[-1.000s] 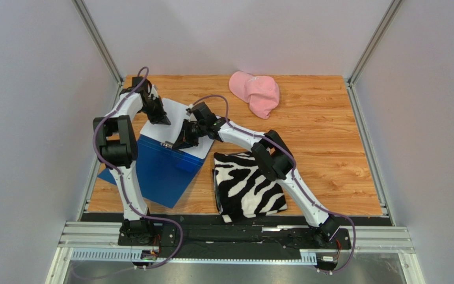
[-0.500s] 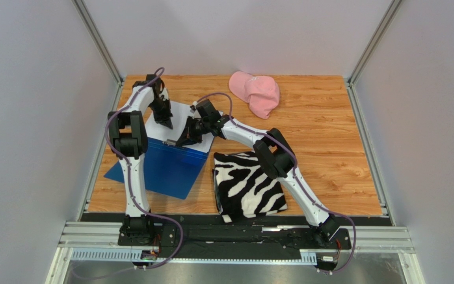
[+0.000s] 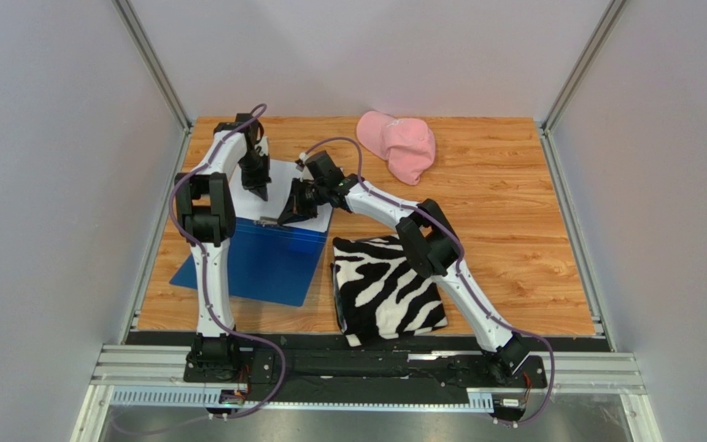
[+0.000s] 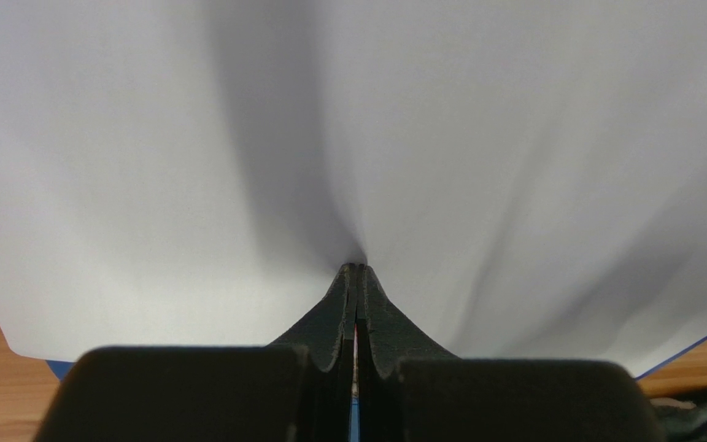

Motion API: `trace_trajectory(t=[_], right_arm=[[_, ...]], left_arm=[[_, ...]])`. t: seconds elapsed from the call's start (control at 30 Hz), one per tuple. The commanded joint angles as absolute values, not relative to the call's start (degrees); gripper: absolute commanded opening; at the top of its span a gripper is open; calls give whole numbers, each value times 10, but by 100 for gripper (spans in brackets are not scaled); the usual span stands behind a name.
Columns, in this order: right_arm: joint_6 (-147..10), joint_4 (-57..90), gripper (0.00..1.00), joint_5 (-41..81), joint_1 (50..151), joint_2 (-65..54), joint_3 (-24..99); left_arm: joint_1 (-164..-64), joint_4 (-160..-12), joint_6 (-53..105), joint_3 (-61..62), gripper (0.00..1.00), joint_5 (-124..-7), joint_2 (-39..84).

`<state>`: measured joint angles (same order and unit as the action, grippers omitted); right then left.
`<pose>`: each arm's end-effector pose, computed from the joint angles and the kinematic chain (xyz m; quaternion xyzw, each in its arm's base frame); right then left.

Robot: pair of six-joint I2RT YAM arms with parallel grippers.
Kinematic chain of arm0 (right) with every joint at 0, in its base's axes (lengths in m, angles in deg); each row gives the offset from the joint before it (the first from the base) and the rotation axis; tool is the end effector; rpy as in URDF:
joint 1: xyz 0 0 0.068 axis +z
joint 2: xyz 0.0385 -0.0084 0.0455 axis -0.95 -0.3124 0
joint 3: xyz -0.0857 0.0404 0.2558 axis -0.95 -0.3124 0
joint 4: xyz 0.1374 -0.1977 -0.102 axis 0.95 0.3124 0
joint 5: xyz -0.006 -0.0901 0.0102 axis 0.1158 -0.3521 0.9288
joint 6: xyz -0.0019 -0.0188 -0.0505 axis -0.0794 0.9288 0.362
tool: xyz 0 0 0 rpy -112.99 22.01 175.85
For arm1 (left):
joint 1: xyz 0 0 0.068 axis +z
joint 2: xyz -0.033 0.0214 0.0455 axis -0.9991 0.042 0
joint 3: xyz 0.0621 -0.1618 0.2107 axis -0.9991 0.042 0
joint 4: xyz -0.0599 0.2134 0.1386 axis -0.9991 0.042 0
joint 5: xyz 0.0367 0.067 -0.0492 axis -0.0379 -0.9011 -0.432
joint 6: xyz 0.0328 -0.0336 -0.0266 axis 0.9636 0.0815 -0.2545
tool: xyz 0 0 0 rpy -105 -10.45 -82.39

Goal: Put the files into the folder
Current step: Clamp the file and folder with some files.

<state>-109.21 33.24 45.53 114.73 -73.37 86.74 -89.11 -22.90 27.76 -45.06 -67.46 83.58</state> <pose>0.4056 0.4040 0.1343 -0.0795 0.8785 0.4622 0.0907 0.4814 -0.0166 0.1646 -0.0653 0.9927 -0.0616 0.0812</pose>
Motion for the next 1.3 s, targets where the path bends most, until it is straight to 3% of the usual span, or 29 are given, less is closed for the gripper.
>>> trace_trajectory(t=[0.0,0.33,0.37,0.4,0.47,0.53,0.57,0.77,0.87,0.97,1.17,1.27], right_arm=[[-1062,385,0,310,1135,-789,889],[-1115,396,0,295,1137,-791,882],[-1124,389,0,299,1137,-786,872],[-1152,359,0,316,1137,-784,850],[-1181,323,0,333,1137,-778,825],[-1231,283,0,345,1137,-776,804],[-1247,275,0,349,1135,-776,802],[-1343,223,0,340,1134,-771,777],[-1389,179,0,338,1131,-769,755],[-1405,169,0,331,1129,-763,747],[-1401,167,0,324,1128,-757,750],[-1403,166,0,329,1126,-761,758]], left_arm=[[-895,-194,300,-438,0,-697,877],[-895,-211,298,-418,2,-698,828],[-896,-217,293,-404,8,-697,810],[-896,-238,278,-393,20,-695,790],[-896,-257,264,-361,29,-697,723],[-895,-269,243,-345,56,-716,656],[-895,-273,235,-327,65,-722,632],[-895,-288,157,-233,79,-734,426],[-894,-240,98,-185,82,-810,329],[-879,-189,33,-109,91,-860,226],[-685,-167,-46,77,99,-778,-5],[-662,-136,-62,106,99,-778,-35]])
